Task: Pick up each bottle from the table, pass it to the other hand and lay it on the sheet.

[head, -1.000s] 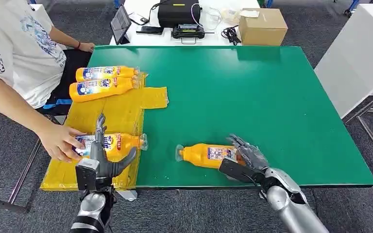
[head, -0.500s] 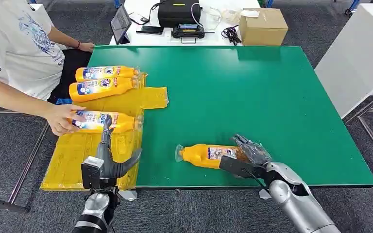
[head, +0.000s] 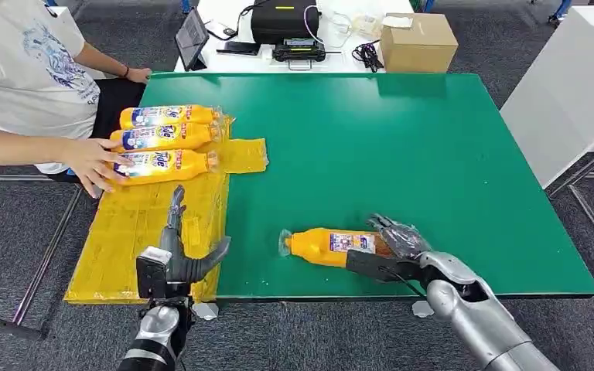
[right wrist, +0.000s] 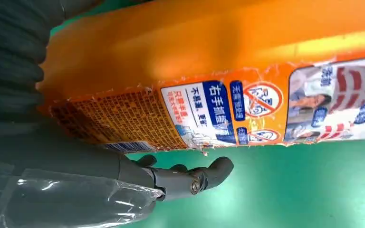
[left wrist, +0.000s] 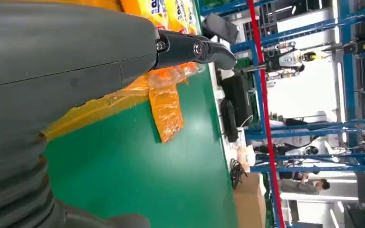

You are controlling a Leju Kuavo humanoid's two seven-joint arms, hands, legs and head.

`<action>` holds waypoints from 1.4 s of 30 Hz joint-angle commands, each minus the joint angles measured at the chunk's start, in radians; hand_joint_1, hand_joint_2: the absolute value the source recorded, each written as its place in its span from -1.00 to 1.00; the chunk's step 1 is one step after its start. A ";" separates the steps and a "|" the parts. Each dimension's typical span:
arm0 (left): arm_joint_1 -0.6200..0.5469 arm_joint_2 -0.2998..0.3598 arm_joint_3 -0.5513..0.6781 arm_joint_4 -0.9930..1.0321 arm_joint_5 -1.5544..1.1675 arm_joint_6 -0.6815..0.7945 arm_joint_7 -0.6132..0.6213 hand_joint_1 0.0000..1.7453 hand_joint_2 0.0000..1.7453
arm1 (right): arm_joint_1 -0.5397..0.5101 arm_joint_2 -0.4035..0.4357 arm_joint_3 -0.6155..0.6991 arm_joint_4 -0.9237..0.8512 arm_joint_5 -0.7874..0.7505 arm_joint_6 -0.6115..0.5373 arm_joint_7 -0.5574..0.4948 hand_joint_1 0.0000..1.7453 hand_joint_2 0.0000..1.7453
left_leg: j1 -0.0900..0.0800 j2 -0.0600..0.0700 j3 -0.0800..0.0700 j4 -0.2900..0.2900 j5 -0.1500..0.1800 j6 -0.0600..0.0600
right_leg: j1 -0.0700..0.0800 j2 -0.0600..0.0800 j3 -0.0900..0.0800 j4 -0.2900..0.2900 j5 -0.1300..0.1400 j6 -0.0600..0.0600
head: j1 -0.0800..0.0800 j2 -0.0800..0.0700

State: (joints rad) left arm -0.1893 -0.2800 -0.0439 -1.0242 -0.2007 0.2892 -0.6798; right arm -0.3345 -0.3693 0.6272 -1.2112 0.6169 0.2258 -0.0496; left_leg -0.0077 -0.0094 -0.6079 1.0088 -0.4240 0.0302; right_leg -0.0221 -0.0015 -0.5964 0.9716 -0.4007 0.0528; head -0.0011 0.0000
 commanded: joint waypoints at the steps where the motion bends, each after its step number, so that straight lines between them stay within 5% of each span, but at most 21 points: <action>1: -0.058 0.002 -0.025 0.115 0.003 -0.014 -0.018 -1.00 1.00 | -0.036 0.031 0.116 0.135 -0.007 -0.012 -0.003 0.58 1.00 | 0.002 0.001 0.005 -0.001 -0.001 -0.002 | 0.002 0.000 0.005 -0.002 -0.001 -0.003 | 0.000 0.000; 4: -0.061 -0.001 -0.022 0.130 0.007 -0.022 -0.018 -1.00 1.00 | -0.010 0.043 0.102 0.137 -0.015 -0.038 -0.004 1.00 1.00 | 0.003 0.001 0.006 -0.001 -0.001 -0.002 | 0.003 0.000 0.006 -0.002 -0.001 -0.003 | 0.000 0.000; 9: -0.045 0.004 -0.037 0.101 -0.052 0.042 -0.018 -1.00 1.00 | 0.120 0.128 -0.052 0.041 -0.036 -0.201 -0.049 1.00 1.00 | 0.003 0.000 0.006 -0.001 -0.001 -0.002 | 0.003 -0.001 0.006 -0.002 -0.001 -0.002 | 0.000 0.000; 18: -0.034 0.006 -0.032 0.082 -0.055 0.030 -0.018 -1.00 1.00 | 0.139 0.140 -0.076 0.001 -0.012 -0.190 -0.029 1.00 1.00 | 0.003 0.000 0.006 -0.001 -0.001 -0.002 | 0.003 -0.001 0.006 -0.001 -0.001 -0.002 | 0.000 0.000; 20: -0.010 -0.001 -0.006 0.041 -0.038 0.020 -0.006 -1.00 1.00 | 0.224 0.232 -0.217 -0.115 -0.006 -0.336 -0.102 1.00 1.00 | 0.003 0.000 0.006 0.000 -0.001 -0.002 | 0.003 -0.001 0.006 -0.001 -0.001 -0.002 | 0.000 0.000; 28: 0.098 -0.002 0.023 -0.170 -0.073 0.080 0.049 -1.00 1.00 | 0.435 0.434 -0.498 -0.489 -0.007 -0.616 -0.222 1.00 1.00 | 0.003 0.000 0.001 0.001 -0.004 -0.003 | 0.003 0.000 0.002 0.002 -0.004 -0.004 | 0.000 0.000; 32: 0.110 0.016 0.029 -0.204 0.150 -0.165 0.200 -1.00 1.00 | 0.468 0.510 -0.581 -0.509 0.002 -0.798 -0.345 1.00 1.00 | 0.003 0.000 0.000 0.001 -0.003 -0.003 | 0.003 0.000 0.001 0.001 -0.004 -0.003 | 0.000 0.000; 34: 0.090 0.029 0.030 -0.169 0.129 -0.136 0.172 -1.00 1.00 | 0.461 0.515 -0.577 -0.511 -0.044 -0.806 -0.371 1.00 1.00 | 0.003 0.000 0.001 0.000 -0.003 -0.003 | 0.003 0.001 0.001 0.001 -0.004 -0.004 | 0.000 0.000; 42: 0.071 0.072 -0.003 -0.070 0.328 -0.407 0.264 -1.00 1.00 | 0.415 0.504 -0.539 -0.371 -0.032 -0.788 -0.428 1.00 1.00 | 0.002 0.002 0.002 -0.002 -0.002 -0.003 | 0.002 0.002 0.001 -0.002 -0.001 -0.003 | 0.000 0.000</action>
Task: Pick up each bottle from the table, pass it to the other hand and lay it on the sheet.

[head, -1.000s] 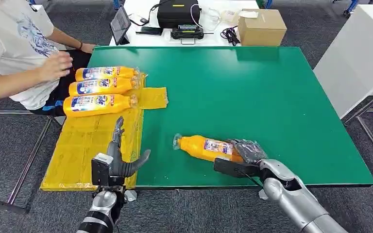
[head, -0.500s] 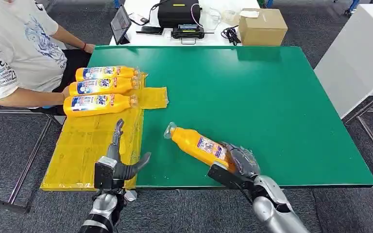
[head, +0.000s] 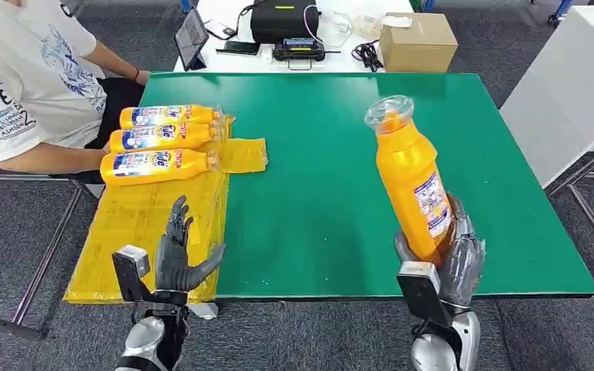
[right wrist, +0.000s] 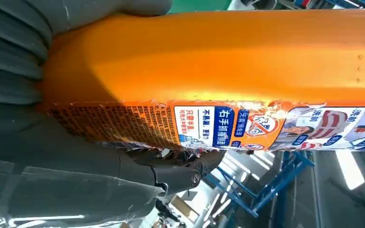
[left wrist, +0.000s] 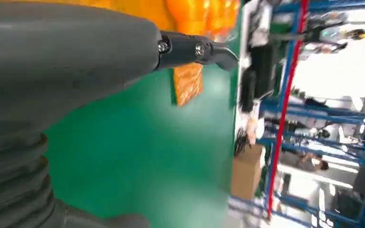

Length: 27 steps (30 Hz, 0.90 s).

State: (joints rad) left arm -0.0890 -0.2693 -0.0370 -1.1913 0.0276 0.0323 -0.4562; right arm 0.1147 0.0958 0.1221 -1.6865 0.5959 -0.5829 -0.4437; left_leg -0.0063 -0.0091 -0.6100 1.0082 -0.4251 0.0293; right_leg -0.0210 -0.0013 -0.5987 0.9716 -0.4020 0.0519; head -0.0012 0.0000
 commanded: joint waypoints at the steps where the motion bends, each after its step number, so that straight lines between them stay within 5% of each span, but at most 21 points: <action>1: -0.030 0.062 -0.010 0.097 0.099 -0.150 0.040 -1.00 1.00 | -0.034 0.039 -0.033 0.104 -0.011 0.021 -0.034 1.00 1.00 | 0.002 0.002 0.006 -0.002 -0.001 -0.002 | 0.002 0.002 0.006 -0.002 -0.001 -0.003 | 0.000 0.000; 6: -0.032 0.060 -0.012 0.096 0.098 -0.149 0.040 -1.00 1.00 | -0.033 0.039 -0.033 0.105 -0.012 0.021 -0.034 1.00 1.00 | 0.002 0.001 0.004 -0.001 -0.001 -0.002 | 0.002 0.001 0.004 -0.001 -0.001 -0.002 | 0.000 0.000; 9: -0.030 0.083 -0.060 0.106 0.200 -0.291 0.095 -1.00 1.00 | -0.044 0.046 -0.002 0.166 -0.009 0.076 -0.055 1.00 1.00 | 0.001 0.001 0.004 -0.001 -0.001 -0.002 | 0.001 0.001 0.004 -0.001 -0.001 -0.002 | 0.000 0.000; 21: -0.078 0.093 -0.145 0.168 0.258 -0.381 0.110 -1.00 1.00 | -0.166 0.182 0.384 0.598 -0.061 0.191 -0.102 1.00 1.00 | 0.003 0.003 0.003 -0.001 0.000 -0.002 | 0.002 0.003 0.002 -0.001 0.000 -0.002 | 0.000 0.000; 27: -0.113 0.094 -0.125 0.203 0.273 -0.383 0.115 -1.00 1.00 | -0.252 0.202 0.503 0.806 -0.115 0.136 -0.140 1.00 1.00 | 0.003 0.003 0.005 -0.002 0.000 -0.002 | 0.003 0.003 0.004 -0.001 0.000 -0.003 | 0.000 0.000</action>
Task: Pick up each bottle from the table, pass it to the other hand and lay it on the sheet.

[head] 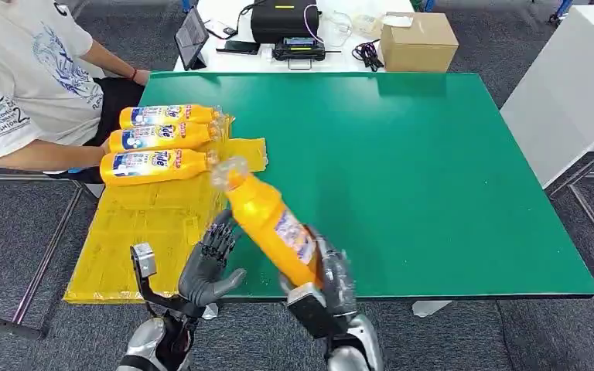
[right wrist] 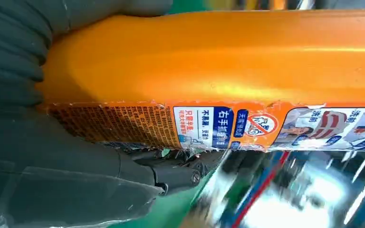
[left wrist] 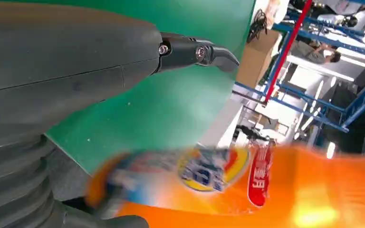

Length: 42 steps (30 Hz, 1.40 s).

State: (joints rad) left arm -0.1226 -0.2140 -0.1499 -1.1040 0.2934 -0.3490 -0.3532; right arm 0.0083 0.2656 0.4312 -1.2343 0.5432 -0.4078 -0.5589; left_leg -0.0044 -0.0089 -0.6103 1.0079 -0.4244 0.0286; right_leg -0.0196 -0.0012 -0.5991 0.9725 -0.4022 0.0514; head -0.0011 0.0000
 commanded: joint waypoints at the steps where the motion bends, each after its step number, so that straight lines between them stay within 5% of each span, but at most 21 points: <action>1: -0.078 0.039 -0.012 0.114 0.007 -0.002 0.012 -1.00 1.00 | -0.145 0.029 0.195 0.353 -0.064 -0.039 -0.025 1.00 1.00 | 0.000 0.001 0.003 -0.001 0.000 -0.001 | 0.000 0.001 0.003 -0.001 0.000 -0.001 | 0.001 0.000; 28: -0.089 0.035 0.011 0.142 0.026 -0.041 0.008 -1.00 1.00 | -0.189 0.043 0.270 0.505 -0.040 0.013 0.006 1.00 1.00 | 0.000 -0.001 0.002 0.000 -0.001 -0.001 | 0.001 -0.001 0.002 -0.001 -0.001 -0.002 | 0.001 0.000; 29: -0.086 0.031 0.013 0.141 0.033 -0.045 0.006 -0.76 1.00 | -0.188 0.042 0.270 0.509 -0.040 0.014 0.005 1.00 1.00 | 0.001 -0.001 0.004 0.000 -0.002 -0.002 | 0.002 -0.001 0.004 -0.001 -0.002 -0.003 | 0.001 0.000; 30: -0.084 0.029 0.014 0.139 0.050 -0.055 0.009 0.76 1.00 | -0.189 0.043 0.270 0.514 -0.040 0.016 0.003 1.00 1.00 | 0.001 -0.001 0.003 0.000 -0.001 -0.002 | 0.001 -0.001 0.003 -0.001 -0.001 -0.002 | 0.001 0.000; 31: -0.084 0.029 0.013 0.138 0.053 -0.060 0.008 0.76 1.00 | -0.189 0.042 0.270 0.516 -0.039 0.015 0.002 1.00 1.00 | 0.000 -0.001 0.002 0.000 0.000 -0.001 | 0.000 -0.001 0.002 -0.001 -0.001 -0.002 | 0.001 0.000; 32: -0.082 0.026 0.015 0.134 0.067 -0.071 0.005 1.00 1.00 | -0.190 0.043 0.271 0.518 -0.040 0.017 0.000 1.00 1.00 | 0.001 -0.001 0.003 0.000 -0.001 -0.002 | 0.001 -0.001 0.004 -0.001 -0.001 -0.002 | 0.001 0.000; 42: -0.051 0.010 -0.017 0.049 0.105 -0.130 -0.017 1.00 1.00 | -0.180 0.024 0.276 0.470 0.004 0.025 0.010 1.00 1.00 | 0.003 -0.001 0.007 0.001 -0.004 -0.003 | 0.003 -0.002 0.008 -0.001 -0.004 -0.004 | 0.001 0.000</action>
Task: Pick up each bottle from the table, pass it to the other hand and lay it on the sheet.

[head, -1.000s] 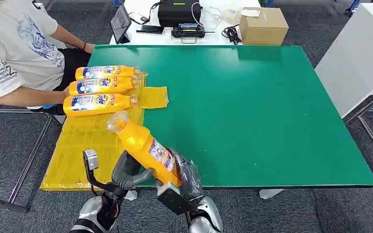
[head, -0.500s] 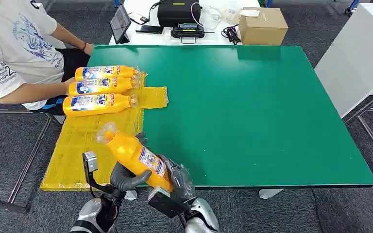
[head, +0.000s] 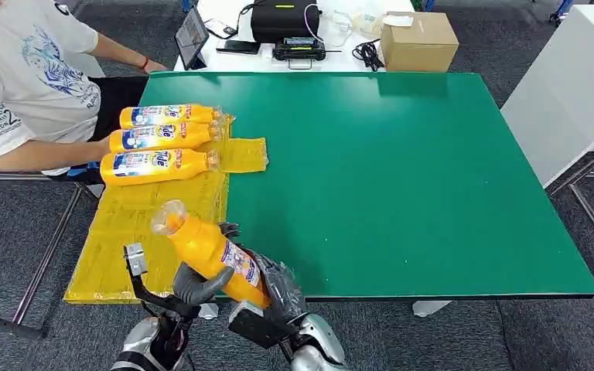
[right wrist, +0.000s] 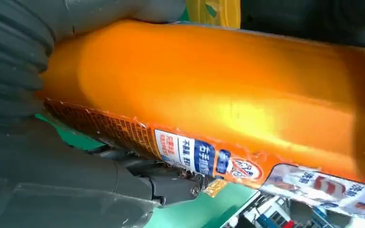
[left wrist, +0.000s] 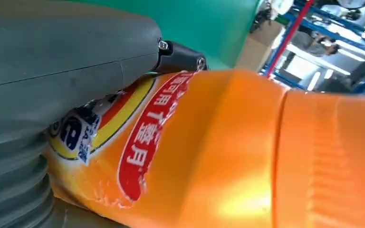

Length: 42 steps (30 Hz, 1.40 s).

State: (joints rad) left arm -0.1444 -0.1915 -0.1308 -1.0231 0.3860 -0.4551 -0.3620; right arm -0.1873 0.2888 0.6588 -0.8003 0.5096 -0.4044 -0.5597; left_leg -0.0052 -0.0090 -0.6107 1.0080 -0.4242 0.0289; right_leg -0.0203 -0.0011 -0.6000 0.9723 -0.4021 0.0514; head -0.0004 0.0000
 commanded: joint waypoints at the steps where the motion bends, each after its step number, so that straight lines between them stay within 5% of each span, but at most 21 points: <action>1: -0.028 -0.013 -0.036 -0.034 0.013 -0.024 -0.009 1.00 1.00 | 0.015 0.000 0.048 0.034 0.038 0.022 0.012 1.00 1.00 | 0.002 -0.001 0.003 0.001 -0.002 -0.002 | 0.002 -0.002 0.004 -0.001 -0.002 -0.002 | 0.000 0.000; 20: -0.058 0.010 -0.039 -0.026 -0.060 0.057 -0.001 1.00 1.00 | 0.026 -0.011 0.026 -0.060 0.058 0.029 0.045 0.94 1.00 | 0.001 -0.001 0.002 0.000 -0.001 -0.001 | 0.001 -0.002 0.003 0.000 -0.001 -0.002 | 0.000 0.000; 21: -0.059 0.015 -0.045 -0.029 -0.075 0.062 -0.004 1.00 1.00 | 0.028 -0.010 0.021 -0.065 0.056 0.022 0.048 -0.88 1.00 | 0.002 -0.001 0.004 0.000 -0.002 -0.002 | 0.002 -0.002 0.005 0.000 -0.002 -0.003 | 0.000 0.000; 22: -0.064 0.020 -0.041 -0.037 -0.093 0.078 -0.012 1.00 1.00 | 0.032 -0.010 0.008 -0.082 0.054 0.005 0.055 -1.00 1.00 | 0.002 -0.001 0.003 0.000 -0.002 -0.002 | 0.002 -0.002 0.004 0.000 -0.002 -0.002 | 0.000 0.000; 23: -0.069 0.024 -0.032 -0.043 -0.102 0.094 -0.014 1.00 1.00 | 0.033 -0.013 0.001 -0.098 0.051 0.005 0.061 -1.00 -1.00 | 0.002 -0.002 0.004 0.001 -0.002 -0.002 | 0.003 -0.002 0.005 0.000 -0.003 -0.003 | 0.000 0.000; 32: -0.202 0.046 0.143 0.001 -0.164 0.280 -0.029 1.00 1.00 | 0.108 -0.074 -0.093 -0.478 0.011 0.079 0.101 -1.00 -1.00 | 0.001 -0.001 0.000 0.000 0.000 -0.001 | 0.001 -0.001 0.000 0.000 0.000 -0.001 | 0.000 0.000; 42: -0.288 0.068 0.240 0.000 -0.276 0.511 -0.090 1.00 1.00 | 0.131 -0.076 -0.169 -0.522 -0.069 0.097 0.072 -1.00 -1.00 | 0.002 -0.001 0.002 0.001 -0.001 -0.002 | 0.002 -0.001 0.003 0.000 -0.001 -0.002 | 0.000 0.000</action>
State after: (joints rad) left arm -0.3178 -0.1495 0.0161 -1.0803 0.1762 -0.0453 -0.4158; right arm -0.0659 0.2438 0.5489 -1.2624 0.4589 -0.3200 -0.4631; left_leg -0.0050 -0.0091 -0.6111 1.0081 -0.4238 0.0291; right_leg -0.0202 -0.0011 -0.6002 0.9726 -0.4018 0.0514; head -0.0004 0.0000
